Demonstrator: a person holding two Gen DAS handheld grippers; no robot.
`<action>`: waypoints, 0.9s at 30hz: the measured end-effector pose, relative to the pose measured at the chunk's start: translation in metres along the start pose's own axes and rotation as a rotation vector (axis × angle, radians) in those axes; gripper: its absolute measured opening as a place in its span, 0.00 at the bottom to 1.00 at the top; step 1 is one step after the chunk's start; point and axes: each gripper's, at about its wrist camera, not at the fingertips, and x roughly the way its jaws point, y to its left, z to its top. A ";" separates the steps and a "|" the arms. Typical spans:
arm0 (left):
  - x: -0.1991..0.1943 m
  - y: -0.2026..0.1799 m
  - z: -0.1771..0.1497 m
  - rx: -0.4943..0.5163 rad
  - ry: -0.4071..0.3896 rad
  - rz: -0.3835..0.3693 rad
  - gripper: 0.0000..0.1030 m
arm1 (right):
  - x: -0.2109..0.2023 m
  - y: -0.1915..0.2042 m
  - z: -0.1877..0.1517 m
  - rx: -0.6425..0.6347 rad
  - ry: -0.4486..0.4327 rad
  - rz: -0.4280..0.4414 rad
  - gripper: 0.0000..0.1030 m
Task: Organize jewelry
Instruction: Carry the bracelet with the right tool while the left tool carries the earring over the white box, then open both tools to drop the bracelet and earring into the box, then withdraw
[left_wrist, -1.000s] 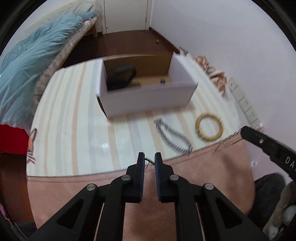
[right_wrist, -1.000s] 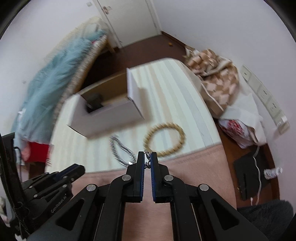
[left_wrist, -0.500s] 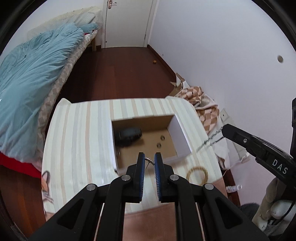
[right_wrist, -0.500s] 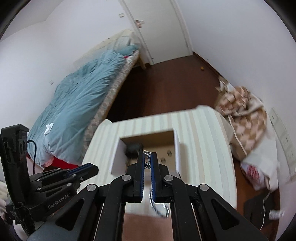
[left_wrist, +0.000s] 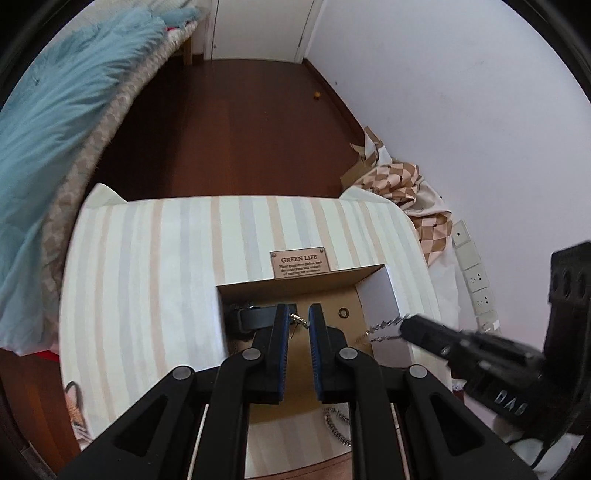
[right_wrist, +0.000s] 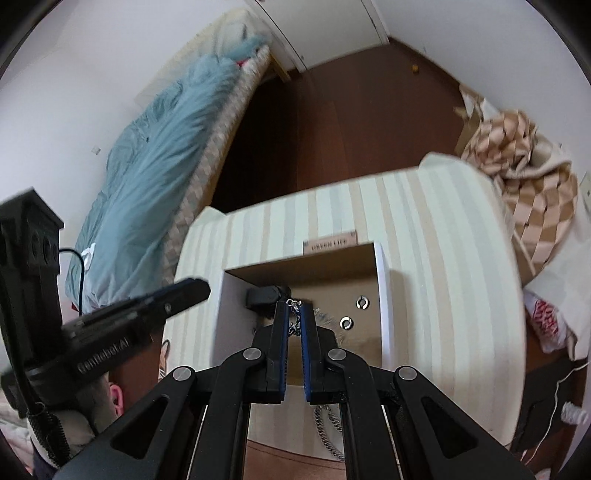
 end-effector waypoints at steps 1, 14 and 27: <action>0.004 0.000 0.003 -0.007 0.007 -0.011 0.08 | 0.004 -0.002 0.000 0.001 0.014 0.007 0.06; -0.006 0.000 0.018 -0.027 -0.029 0.072 0.70 | -0.006 -0.007 -0.001 -0.019 0.035 -0.068 0.65; -0.034 0.016 -0.047 -0.007 -0.138 0.374 0.99 | -0.029 0.016 -0.033 -0.201 -0.051 -0.433 0.97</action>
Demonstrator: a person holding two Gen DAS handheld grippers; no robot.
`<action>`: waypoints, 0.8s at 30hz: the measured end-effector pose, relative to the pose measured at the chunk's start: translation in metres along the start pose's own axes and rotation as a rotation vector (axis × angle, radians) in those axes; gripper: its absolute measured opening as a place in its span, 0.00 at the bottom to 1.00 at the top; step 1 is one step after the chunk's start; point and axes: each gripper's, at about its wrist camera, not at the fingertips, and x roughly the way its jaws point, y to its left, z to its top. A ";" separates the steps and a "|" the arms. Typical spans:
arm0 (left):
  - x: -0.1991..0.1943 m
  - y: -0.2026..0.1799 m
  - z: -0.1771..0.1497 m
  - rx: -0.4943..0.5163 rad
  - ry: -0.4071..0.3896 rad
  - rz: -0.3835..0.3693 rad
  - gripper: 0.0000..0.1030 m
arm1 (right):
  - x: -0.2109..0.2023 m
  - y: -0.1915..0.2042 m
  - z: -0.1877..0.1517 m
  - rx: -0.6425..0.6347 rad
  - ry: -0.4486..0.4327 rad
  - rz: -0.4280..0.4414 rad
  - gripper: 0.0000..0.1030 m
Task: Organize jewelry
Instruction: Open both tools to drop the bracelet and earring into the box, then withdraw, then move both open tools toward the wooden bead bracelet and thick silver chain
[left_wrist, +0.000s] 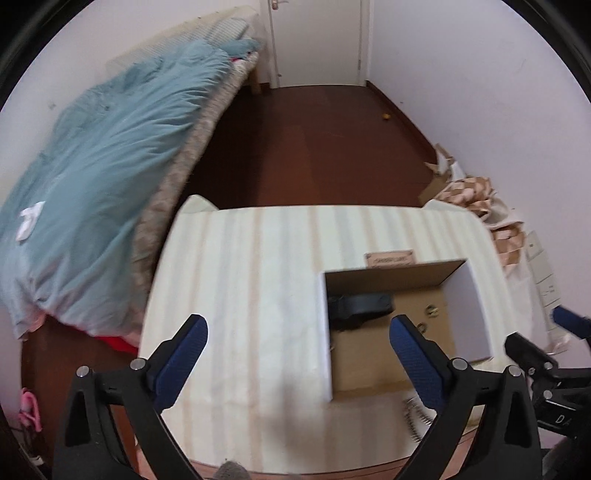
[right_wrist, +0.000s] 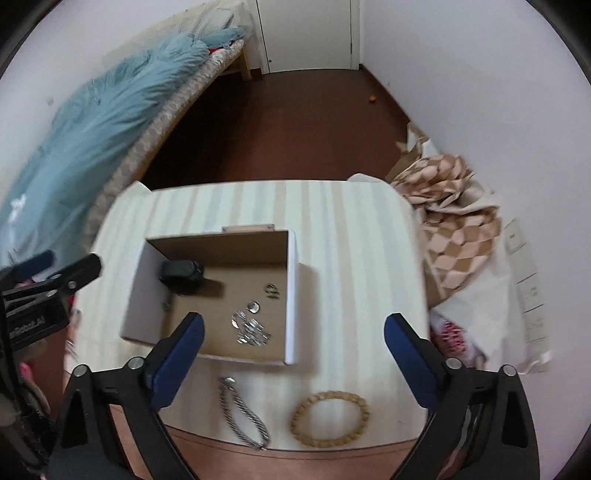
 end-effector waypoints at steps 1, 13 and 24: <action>-0.002 0.001 -0.005 0.001 -0.003 0.008 0.99 | -0.001 0.003 -0.004 -0.010 0.004 0.000 0.97; -0.048 0.011 -0.046 -0.026 -0.053 0.042 0.99 | -0.037 0.017 -0.033 0.005 -0.022 -0.004 0.98; -0.108 0.018 -0.066 -0.045 -0.143 0.039 0.99 | -0.101 0.029 -0.046 -0.010 -0.121 -0.008 0.98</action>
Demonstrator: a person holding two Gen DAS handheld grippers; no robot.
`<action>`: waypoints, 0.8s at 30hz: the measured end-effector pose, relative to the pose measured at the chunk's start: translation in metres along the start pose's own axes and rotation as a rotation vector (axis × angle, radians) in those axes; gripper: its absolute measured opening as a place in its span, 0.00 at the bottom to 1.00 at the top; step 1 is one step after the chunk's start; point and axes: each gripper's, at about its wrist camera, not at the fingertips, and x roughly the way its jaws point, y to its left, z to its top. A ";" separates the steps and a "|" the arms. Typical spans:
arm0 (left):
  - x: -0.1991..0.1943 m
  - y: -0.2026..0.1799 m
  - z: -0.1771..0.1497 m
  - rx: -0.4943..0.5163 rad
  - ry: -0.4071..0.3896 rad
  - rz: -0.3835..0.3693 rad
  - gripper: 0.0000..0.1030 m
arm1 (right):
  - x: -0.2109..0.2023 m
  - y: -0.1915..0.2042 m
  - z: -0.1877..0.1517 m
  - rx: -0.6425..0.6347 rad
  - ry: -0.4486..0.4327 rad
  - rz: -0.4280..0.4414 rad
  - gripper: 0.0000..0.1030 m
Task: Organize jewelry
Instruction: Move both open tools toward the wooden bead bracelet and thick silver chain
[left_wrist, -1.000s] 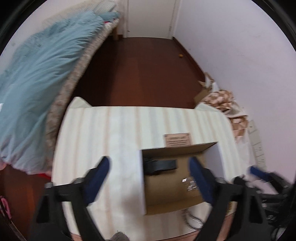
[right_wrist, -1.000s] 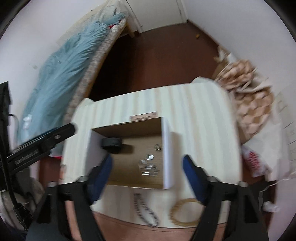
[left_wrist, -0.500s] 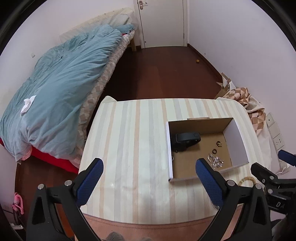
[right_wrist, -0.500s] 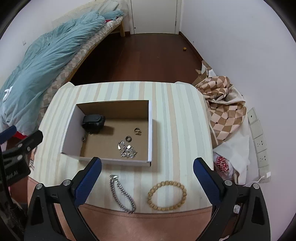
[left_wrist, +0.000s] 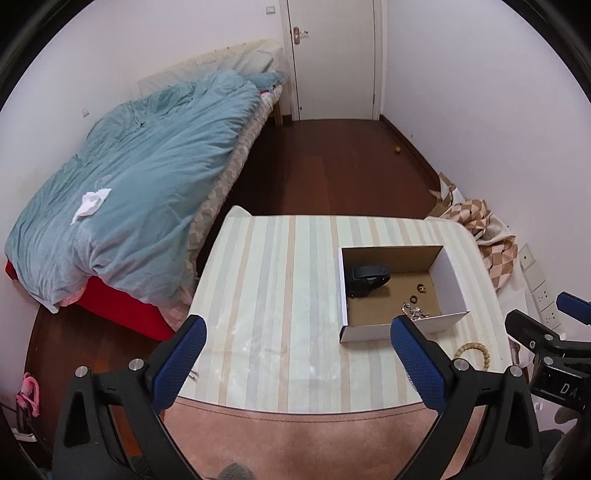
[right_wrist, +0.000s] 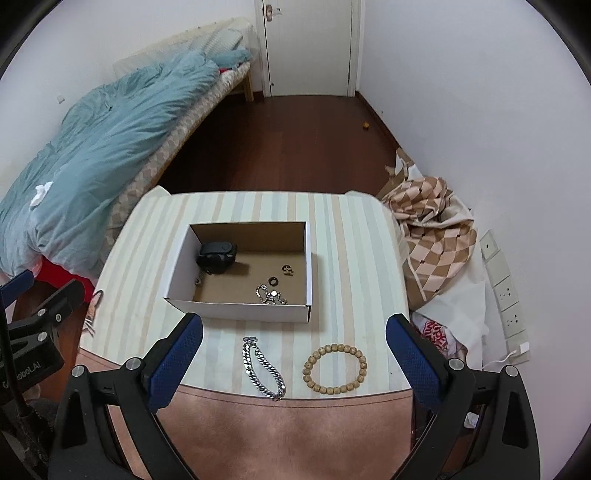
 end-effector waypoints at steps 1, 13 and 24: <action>-0.005 0.001 -0.001 0.000 -0.006 -0.002 0.99 | -0.005 0.001 -0.001 0.001 -0.006 0.002 0.98; -0.039 0.002 -0.017 -0.014 -0.023 0.000 0.99 | -0.037 -0.007 -0.021 0.071 -0.040 0.099 0.98; 0.043 -0.043 -0.064 0.028 0.169 0.011 0.99 | 0.038 -0.091 -0.086 0.295 0.142 0.032 0.98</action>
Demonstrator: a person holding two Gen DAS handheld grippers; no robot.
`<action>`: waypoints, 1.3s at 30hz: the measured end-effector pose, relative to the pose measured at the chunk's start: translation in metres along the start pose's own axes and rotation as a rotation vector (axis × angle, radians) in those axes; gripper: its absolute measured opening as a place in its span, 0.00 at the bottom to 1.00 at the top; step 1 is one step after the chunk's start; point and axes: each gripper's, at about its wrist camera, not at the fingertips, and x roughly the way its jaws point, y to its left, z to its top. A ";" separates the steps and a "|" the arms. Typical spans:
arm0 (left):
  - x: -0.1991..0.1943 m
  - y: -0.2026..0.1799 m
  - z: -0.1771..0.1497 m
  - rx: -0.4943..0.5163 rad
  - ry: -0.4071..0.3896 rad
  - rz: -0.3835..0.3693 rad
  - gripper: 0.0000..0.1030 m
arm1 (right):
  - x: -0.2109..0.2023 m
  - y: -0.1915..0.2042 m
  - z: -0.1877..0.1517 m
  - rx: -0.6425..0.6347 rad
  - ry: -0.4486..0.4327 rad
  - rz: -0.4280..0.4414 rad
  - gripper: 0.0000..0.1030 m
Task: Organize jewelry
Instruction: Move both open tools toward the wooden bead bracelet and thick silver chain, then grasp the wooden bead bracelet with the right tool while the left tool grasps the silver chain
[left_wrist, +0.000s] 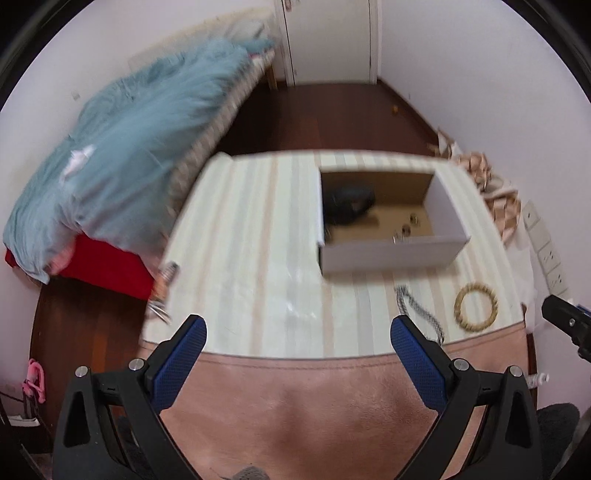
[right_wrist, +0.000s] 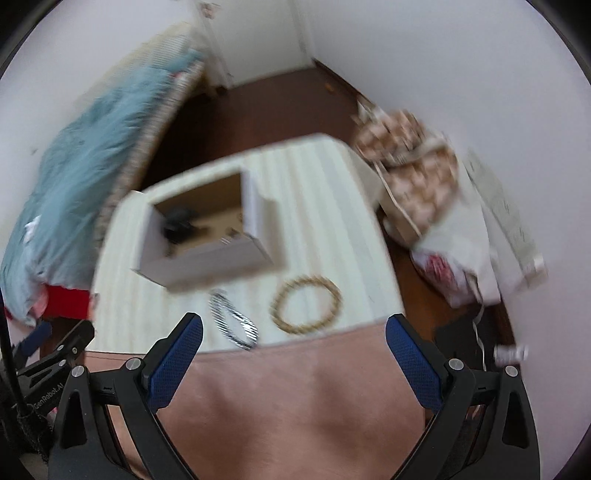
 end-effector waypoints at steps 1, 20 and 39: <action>0.006 -0.004 -0.001 0.003 0.013 -0.003 0.99 | 0.009 -0.008 -0.002 0.015 0.011 -0.008 0.97; 0.105 -0.057 -0.003 -0.020 0.267 -0.166 0.98 | 0.119 -0.012 0.007 -0.128 0.062 -0.145 0.09; 0.086 -0.136 -0.038 0.384 0.119 -0.213 0.34 | 0.089 -0.066 -0.020 0.032 0.075 -0.060 0.09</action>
